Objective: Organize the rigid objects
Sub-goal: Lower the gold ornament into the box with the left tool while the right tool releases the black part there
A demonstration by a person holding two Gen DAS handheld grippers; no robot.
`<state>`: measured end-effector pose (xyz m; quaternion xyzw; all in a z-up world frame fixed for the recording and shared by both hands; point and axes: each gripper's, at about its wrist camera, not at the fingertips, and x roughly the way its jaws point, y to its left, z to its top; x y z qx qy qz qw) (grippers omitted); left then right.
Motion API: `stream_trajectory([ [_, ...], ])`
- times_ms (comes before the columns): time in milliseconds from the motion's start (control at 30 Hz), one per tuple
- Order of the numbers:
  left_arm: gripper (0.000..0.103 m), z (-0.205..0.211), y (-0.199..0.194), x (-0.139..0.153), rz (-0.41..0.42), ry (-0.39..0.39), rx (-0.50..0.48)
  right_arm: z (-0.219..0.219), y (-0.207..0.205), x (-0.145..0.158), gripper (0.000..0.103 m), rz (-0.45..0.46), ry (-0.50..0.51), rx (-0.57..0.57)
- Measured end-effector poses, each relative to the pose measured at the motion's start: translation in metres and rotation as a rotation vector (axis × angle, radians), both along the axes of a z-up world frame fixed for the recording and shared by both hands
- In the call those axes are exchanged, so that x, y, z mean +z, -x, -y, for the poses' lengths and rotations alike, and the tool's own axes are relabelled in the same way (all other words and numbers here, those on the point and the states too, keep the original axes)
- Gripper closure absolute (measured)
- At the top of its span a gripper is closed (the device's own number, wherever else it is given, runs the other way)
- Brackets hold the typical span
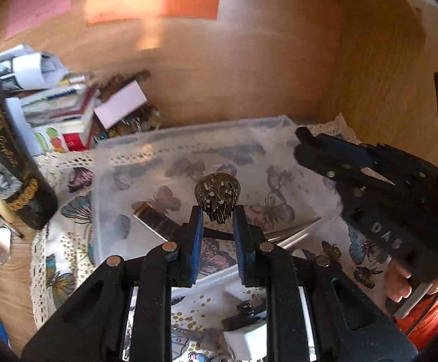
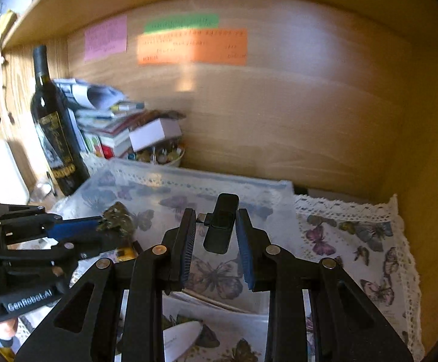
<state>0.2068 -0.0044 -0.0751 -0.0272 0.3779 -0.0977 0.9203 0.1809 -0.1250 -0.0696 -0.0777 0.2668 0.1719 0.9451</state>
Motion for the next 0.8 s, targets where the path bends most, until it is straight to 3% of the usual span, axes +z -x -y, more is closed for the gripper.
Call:
stream_trajectory([
  [200, 0.084, 0.006, -0.015, -0.014, -0.045, -0.012, -0.007, -0.006, -0.018, -0.021, 0.078, -0.069, 0.033, -0.009],
  [500, 0.084, 0.004, -0.018, -0.017, -0.042, -0.020, 0.005, -0.007, -0.030, -0.035, 0.078, -0.130, 0.051, -0.016],
  [667, 0.083, 0.001, -0.013, -0.013, -0.042, -0.008, 0.005, -0.006, -0.028, -0.031, 0.064, -0.125, 0.041, -0.013],
  [800, 0.077, 0.000, -0.002, -0.004, -0.013, -0.018, 0.013, -0.005, -0.017, -0.021, 0.062, -0.088, 0.038, -0.013],
])
